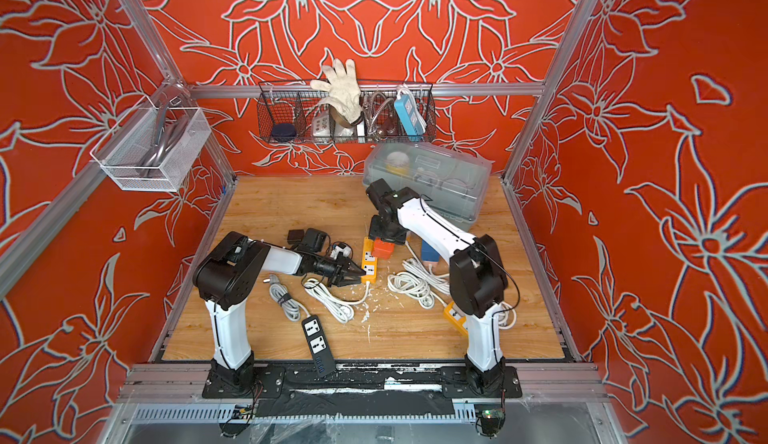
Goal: Pull the plug off the socket
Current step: Remove the plug from the socket, then place the plug at the center of the board.
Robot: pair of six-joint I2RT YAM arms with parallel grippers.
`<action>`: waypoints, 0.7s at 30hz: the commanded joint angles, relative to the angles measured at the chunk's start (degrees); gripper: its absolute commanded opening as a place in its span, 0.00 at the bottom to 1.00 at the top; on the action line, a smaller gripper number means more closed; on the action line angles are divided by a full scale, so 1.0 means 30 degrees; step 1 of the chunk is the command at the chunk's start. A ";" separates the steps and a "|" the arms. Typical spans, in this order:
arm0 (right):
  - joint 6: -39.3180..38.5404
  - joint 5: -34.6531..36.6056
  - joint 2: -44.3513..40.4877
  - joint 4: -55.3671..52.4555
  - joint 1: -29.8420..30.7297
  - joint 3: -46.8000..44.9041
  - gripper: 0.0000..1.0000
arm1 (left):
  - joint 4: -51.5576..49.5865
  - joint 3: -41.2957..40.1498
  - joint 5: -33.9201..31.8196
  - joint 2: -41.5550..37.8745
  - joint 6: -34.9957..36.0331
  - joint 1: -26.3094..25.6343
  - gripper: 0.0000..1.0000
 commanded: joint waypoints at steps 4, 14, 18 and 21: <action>0.1559 0.1957 -0.1879 0.0485 0.2528 -0.1082 0.48 | -0.4691 -0.0818 -0.4537 0.1742 -0.0897 0.0299 0.35; -0.0197 0.0054 -0.8314 0.4728 -0.0470 -0.6213 0.50 | -0.6559 0.1280 -0.3400 -0.4932 0.2197 0.0299 0.69; 0.0000 -0.5360 -1.0617 1.0326 -0.1749 -1.0176 0.50 | -0.9297 0.1587 -0.5190 -0.8560 0.4349 0.0299 0.70; 0.1557 -1.0139 -1.1260 1.6647 -0.2558 -1.2942 0.50 | -1.2449 0.1438 -0.9164 -1.1691 0.6103 0.0188 0.70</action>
